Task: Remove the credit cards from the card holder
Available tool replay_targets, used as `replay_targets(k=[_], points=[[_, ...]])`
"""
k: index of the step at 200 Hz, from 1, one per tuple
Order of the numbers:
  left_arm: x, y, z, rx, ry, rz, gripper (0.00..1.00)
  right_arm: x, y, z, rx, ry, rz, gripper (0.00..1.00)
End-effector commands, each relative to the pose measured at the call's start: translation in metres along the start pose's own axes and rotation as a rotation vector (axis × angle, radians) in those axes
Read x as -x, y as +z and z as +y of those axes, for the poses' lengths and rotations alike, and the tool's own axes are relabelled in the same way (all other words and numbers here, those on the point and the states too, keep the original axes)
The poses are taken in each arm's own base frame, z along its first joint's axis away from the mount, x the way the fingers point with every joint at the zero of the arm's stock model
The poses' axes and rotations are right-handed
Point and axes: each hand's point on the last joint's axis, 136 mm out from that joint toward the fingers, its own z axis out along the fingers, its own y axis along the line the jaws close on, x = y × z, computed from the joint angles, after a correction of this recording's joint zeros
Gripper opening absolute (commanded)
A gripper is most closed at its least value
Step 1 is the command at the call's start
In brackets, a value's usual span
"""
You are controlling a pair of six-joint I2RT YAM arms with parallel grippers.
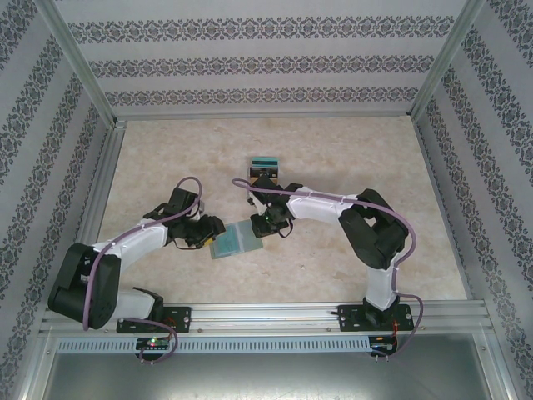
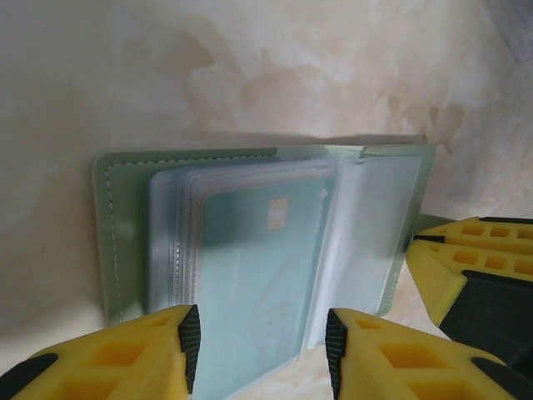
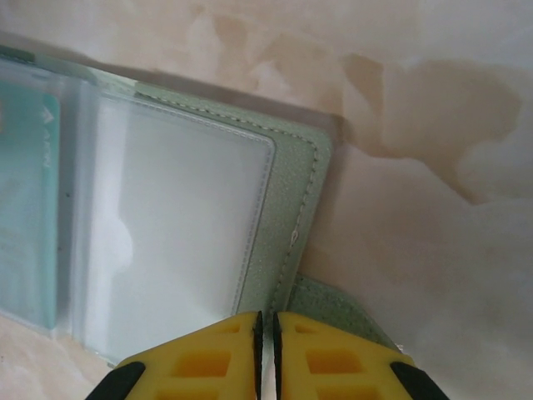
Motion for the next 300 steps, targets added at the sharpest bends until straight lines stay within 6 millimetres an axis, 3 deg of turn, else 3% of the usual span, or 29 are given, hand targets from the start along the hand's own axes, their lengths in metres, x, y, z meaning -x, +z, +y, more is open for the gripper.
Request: replay_targets(k=[1,102,155,213,300], points=[[-0.003,0.007,-0.002,-0.008,0.009,0.012,0.46,-0.017,0.013,-0.005,-0.029,0.017,0.054,0.16],[-0.006,0.010,0.008,0.068,0.019,0.030,0.42,-0.020,0.018,-0.006,-0.039,0.017,0.066,0.17],[-0.006,0.000,0.006,0.073,0.031,0.003,0.41,-0.021,0.019,-0.006,-0.042,0.018,0.071,0.16],[-0.009,0.007,0.009,0.085,0.030,0.023,0.41,-0.023,0.019,-0.006,-0.043,0.018,0.075,0.17],[-0.010,0.018,-0.009,0.004,0.050,0.039,0.42,-0.024,0.021,-0.005,-0.043,0.016,0.079,0.17]])
